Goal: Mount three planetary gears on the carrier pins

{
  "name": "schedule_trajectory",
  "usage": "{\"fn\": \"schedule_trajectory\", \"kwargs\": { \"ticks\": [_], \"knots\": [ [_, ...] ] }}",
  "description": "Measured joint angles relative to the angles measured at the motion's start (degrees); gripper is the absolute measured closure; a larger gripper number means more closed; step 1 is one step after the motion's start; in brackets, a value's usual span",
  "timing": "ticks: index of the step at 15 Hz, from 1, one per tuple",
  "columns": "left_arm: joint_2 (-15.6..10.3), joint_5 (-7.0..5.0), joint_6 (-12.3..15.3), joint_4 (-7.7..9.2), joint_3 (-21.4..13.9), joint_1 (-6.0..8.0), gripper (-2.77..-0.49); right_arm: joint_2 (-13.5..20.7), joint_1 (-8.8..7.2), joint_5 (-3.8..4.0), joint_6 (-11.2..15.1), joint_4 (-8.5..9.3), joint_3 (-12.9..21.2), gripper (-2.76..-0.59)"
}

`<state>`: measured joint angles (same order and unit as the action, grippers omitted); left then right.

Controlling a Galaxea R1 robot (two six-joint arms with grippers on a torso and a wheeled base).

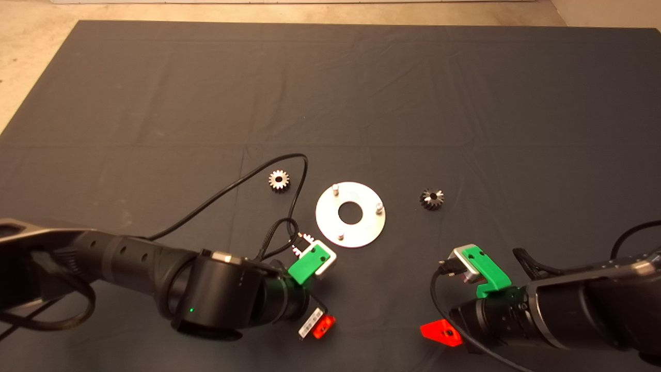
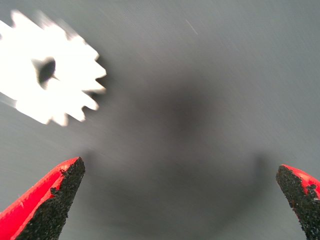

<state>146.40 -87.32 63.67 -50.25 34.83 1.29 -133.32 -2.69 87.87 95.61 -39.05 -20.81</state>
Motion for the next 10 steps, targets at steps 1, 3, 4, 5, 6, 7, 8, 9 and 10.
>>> {"fn": "schedule_trajectory", "kwargs": {
  "ticks": [1, 3, 4, 5, 6, 7, 8, 9, 10],
  "knots": [
    [0.44, -0.07, -0.15, 1.34, 0.74, 1.72, -2.77, -0.01, -0.02, 0.00, -0.24, 0.02, 0.00, -2.75],
    [0.99, -0.16, -0.45, 4.02, 1.74, 5.59, -2.77, 0.00, -0.02, 0.02, -0.52, 0.05, 0.00, -2.75],
    [1.15, -0.12, -0.61, 4.80, 2.06, 7.03, -2.77, 0.05, 0.00, 0.02, -0.83, 0.05, 0.00, -2.75],
    [1.26, -0.09, -1.08, 5.27, 2.35, 7.63, -2.77, 0.18, 0.00, 0.05, -0.89, 0.05, 0.00, -2.75],
    [1.26, -0.11, -1.57, 5.81, 2.81, 7.63, -2.77, 0.32, 0.00, 0.02, -1.05, 0.07, 0.00, -2.75],
    [1.27, -0.11, -2.17, 6.40, 3.49, 7.63, -2.77, 0.32, -0.01, 0.02, -1.10, 0.07, 0.00, -2.75],
    [1.26, -0.13, -3.41, 6.40, 4.48, 7.63, -2.77, 0.32, 0.00, 0.00, -1.16, 0.07, 0.00, -2.75],
    [1.26, -0.13, -4.59, 6.42, 5.55, 7.63, -2.77, 0.32, 0.00, 0.02, -1.27, 0.07, 0.00, -2.75],
    [1.26, -0.16, -5.74, 6.45, 6.62, 7.65, -2.77, 0.32, 0.00, 0.00, -1.29, 0.07, 0.00, -2.75]
  ]
}}
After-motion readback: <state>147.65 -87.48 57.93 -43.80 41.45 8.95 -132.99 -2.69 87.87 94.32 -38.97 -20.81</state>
